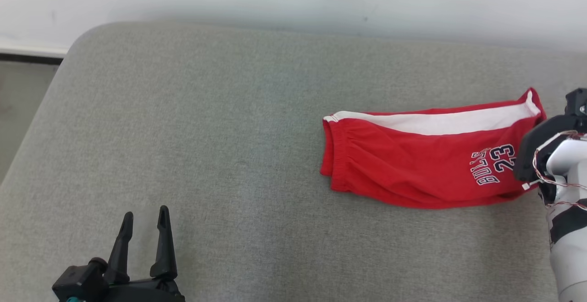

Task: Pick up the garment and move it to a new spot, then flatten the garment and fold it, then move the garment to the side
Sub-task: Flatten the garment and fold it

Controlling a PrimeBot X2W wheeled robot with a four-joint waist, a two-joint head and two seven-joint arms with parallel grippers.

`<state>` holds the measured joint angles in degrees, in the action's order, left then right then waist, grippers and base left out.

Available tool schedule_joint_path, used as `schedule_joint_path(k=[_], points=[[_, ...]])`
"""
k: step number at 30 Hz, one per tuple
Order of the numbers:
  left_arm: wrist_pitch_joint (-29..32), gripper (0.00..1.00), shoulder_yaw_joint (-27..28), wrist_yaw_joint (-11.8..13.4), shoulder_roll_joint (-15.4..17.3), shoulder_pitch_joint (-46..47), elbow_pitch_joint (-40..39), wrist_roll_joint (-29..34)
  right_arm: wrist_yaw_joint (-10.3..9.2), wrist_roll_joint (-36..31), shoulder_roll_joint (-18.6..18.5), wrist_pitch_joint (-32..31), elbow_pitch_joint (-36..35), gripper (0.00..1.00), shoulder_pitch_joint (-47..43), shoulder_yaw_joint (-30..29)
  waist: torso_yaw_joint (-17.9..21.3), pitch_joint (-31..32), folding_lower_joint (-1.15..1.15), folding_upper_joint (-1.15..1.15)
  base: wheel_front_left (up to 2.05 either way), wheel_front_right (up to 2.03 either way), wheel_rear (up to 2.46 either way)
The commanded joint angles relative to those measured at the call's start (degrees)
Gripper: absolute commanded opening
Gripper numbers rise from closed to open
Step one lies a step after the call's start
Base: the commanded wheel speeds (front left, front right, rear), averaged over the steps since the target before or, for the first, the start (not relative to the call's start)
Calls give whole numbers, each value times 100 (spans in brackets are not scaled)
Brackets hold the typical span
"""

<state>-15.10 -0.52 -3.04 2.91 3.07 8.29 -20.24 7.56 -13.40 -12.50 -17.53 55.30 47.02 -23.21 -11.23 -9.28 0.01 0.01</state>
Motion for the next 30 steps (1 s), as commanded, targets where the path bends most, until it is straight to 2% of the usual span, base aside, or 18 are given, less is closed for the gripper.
schedule_joint_path(k=[1,10,16,23,30], points=[[-2,100,10,12,0,-67,5,29,-19,-53,22,56,-70,0,11,84,122,150,-1,-1,0,0,0],[-2,100,-60,39,1,-184,55,23,-18,349,578,126,-241,0,86,1007,188,397,-1,-1,0,0,0],[-2,100,-69,11,1,-295,52,44,-19,974,916,16,-129,0,12,1921,146,508,-1,-1,0,0,0],[-2,100,-156,-25,1,-200,83,21,-19,2231,951,-158,-48,0,-20,3253,-57,451,-1,-1,0,0,0],[-2,100,-245,-28,0,-75,128,-67,-18,2999,958,-285,-22,0,97,4022,-224,331,-1,-1,0,0,0]])
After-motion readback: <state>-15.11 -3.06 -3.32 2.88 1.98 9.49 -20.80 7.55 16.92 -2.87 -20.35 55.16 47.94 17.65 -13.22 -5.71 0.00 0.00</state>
